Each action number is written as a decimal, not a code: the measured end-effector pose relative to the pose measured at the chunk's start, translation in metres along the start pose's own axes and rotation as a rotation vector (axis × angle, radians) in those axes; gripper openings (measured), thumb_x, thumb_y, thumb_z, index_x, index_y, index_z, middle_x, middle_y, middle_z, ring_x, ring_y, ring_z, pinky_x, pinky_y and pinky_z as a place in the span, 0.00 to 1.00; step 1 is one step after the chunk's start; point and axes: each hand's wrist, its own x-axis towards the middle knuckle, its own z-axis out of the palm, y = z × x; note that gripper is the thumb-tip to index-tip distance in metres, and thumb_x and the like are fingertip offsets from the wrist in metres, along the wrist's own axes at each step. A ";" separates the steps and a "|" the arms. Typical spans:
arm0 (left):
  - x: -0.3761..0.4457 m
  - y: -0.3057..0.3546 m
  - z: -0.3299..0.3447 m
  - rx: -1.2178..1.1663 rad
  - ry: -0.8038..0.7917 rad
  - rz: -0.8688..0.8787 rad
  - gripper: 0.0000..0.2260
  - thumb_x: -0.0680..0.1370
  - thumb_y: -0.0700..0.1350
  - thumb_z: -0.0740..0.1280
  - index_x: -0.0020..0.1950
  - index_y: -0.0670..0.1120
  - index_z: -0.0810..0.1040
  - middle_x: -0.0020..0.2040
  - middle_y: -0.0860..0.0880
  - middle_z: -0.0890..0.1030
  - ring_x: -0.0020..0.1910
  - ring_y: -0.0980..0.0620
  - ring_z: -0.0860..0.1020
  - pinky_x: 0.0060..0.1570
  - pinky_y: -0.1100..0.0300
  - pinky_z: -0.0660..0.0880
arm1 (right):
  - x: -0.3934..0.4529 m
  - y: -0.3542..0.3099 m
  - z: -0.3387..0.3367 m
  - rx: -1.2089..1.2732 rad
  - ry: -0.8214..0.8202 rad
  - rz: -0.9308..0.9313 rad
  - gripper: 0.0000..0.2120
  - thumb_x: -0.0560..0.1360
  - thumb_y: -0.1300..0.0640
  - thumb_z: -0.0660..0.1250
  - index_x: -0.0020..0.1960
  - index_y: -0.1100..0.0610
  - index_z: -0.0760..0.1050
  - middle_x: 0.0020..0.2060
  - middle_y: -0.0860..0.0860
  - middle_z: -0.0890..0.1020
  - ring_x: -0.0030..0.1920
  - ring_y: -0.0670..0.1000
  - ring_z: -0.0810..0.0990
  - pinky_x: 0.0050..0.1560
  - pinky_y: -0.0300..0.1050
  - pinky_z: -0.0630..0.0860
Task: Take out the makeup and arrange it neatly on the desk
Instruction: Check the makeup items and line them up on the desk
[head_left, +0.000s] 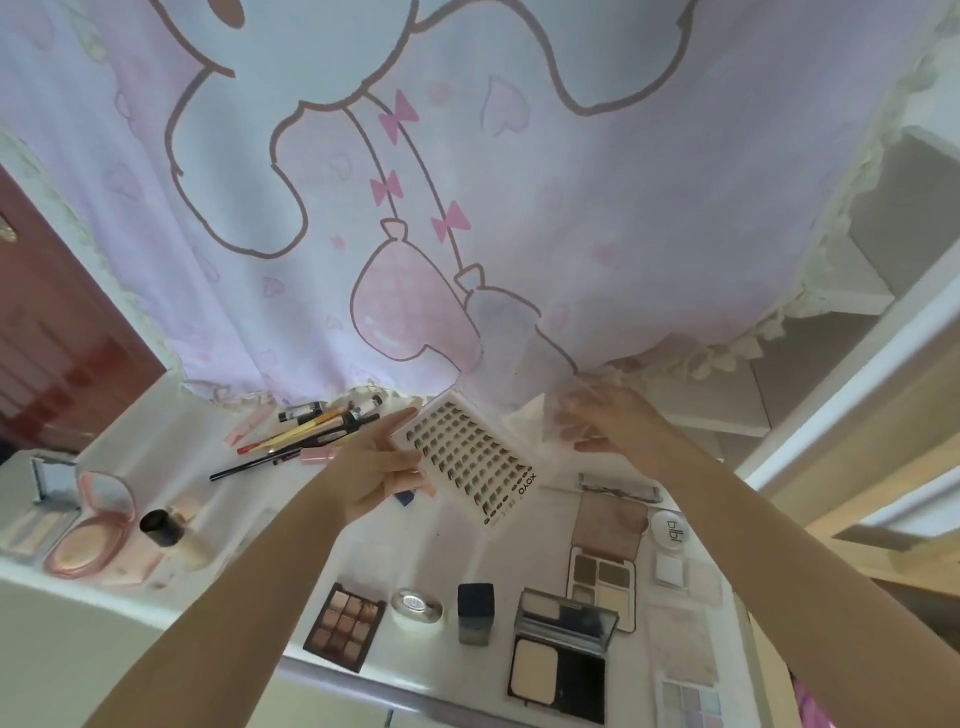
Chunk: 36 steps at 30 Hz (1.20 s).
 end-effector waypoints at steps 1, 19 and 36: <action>0.001 -0.005 -0.004 -0.065 0.013 0.001 0.23 0.75 0.24 0.54 0.66 0.44 0.66 0.43 0.41 0.81 0.36 0.46 0.83 0.34 0.55 0.81 | 0.002 0.006 0.001 0.029 0.026 -0.001 0.06 0.76 0.61 0.62 0.51 0.59 0.75 0.40 0.53 0.79 0.39 0.49 0.79 0.45 0.43 0.76; 0.000 -0.045 -0.040 0.769 -0.055 -0.166 0.27 0.67 0.31 0.69 0.60 0.54 0.68 0.53 0.53 0.76 0.57 0.52 0.72 0.58 0.60 0.70 | 0.047 0.074 0.067 -0.092 0.112 0.100 0.12 0.80 0.63 0.51 0.53 0.64 0.73 0.46 0.56 0.76 0.34 0.47 0.74 0.39 0.37 0.72; -0.001 -0.017 -0.038 0.489 0.205 -0.121 0.15 0.79 0.35 0.58 0.65 0.44 0.70 0.55 0.47 0.77 0.55 0.49 0.72 0.61 0.55 0.66 | 0.054 0.055 0.088 -0.117 0.185 -0.006 0.09 0.79 0.62 0.56 0.44 0.61 0.73 0.35 0.49 0.76 0.33 0.47 0.74 0.38 0.37 0.74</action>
